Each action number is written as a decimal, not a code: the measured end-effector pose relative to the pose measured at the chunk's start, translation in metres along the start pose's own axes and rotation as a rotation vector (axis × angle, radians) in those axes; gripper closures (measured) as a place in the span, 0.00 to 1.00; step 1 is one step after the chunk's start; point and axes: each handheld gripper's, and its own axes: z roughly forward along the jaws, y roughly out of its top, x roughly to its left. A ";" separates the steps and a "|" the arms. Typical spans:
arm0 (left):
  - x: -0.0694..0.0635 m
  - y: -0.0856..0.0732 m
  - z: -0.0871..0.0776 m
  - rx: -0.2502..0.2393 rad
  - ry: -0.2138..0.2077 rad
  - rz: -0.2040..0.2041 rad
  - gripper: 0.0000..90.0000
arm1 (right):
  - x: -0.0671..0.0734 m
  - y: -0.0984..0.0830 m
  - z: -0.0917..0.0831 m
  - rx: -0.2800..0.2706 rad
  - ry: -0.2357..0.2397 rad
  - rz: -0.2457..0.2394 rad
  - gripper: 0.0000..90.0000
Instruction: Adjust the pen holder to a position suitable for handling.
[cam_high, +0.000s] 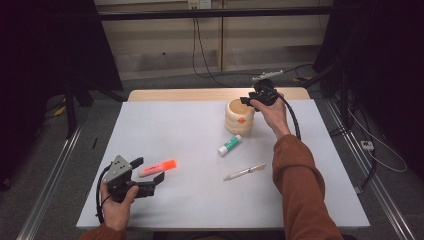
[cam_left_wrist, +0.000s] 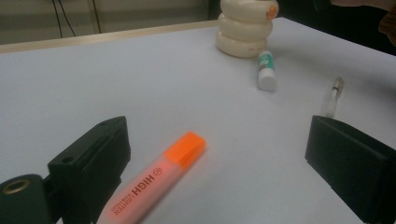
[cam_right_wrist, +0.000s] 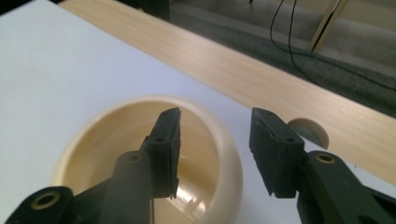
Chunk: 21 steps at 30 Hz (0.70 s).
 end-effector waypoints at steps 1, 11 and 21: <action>0.000 0.000 0.000 0.002 -0.003 0.002 0.07 | -0.001 -0.001 0.002 0.017 -0.005 0.003 0.62; -0.001 -0.001 0.001 0.008 -0.003 -0.001 0.07 | -0.010 -0.010 0.013 0.047 0.028 0.035 0.71; -0.001 0.000 0.001 0.006 -0.009 0.008 0.07 | -0.013 -0.012 0.016 0.042 0.043 0.055 0.82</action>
